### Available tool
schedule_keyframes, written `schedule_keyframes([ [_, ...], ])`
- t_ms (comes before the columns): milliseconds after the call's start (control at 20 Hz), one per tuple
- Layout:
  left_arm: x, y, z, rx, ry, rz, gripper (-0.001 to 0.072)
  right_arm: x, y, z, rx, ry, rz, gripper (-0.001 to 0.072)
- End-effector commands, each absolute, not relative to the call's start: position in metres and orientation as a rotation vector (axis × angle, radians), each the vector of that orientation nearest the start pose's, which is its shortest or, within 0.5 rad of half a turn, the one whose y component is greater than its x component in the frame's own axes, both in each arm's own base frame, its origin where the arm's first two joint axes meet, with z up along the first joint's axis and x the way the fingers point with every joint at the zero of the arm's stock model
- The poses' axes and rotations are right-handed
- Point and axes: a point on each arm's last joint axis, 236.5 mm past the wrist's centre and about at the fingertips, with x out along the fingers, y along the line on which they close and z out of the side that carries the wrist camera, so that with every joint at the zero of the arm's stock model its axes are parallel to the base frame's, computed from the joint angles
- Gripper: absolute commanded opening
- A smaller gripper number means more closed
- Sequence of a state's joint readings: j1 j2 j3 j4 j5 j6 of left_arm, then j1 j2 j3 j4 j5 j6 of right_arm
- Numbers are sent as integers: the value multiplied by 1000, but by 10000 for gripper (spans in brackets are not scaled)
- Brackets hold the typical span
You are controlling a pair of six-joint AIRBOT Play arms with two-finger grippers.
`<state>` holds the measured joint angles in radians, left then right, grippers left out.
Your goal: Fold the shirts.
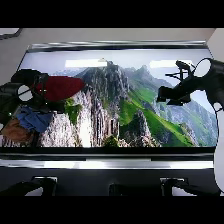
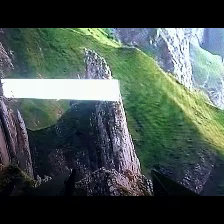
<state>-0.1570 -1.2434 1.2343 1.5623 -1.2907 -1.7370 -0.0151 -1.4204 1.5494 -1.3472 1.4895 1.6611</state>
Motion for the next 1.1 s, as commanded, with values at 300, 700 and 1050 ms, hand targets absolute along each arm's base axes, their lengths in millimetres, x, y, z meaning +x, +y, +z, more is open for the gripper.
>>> schedule_keyframes([
  [300,364,-60,39,-47,1304,-32,714,400,46,74,253,1362,102,562],
  [700,364,-60,39,-47,1304,-32,714,400,46,74,253,1362,102,562],
  [1050,405,-66,52,-79,1127,-46,714,446,44,89,269,1160,89,559],
])
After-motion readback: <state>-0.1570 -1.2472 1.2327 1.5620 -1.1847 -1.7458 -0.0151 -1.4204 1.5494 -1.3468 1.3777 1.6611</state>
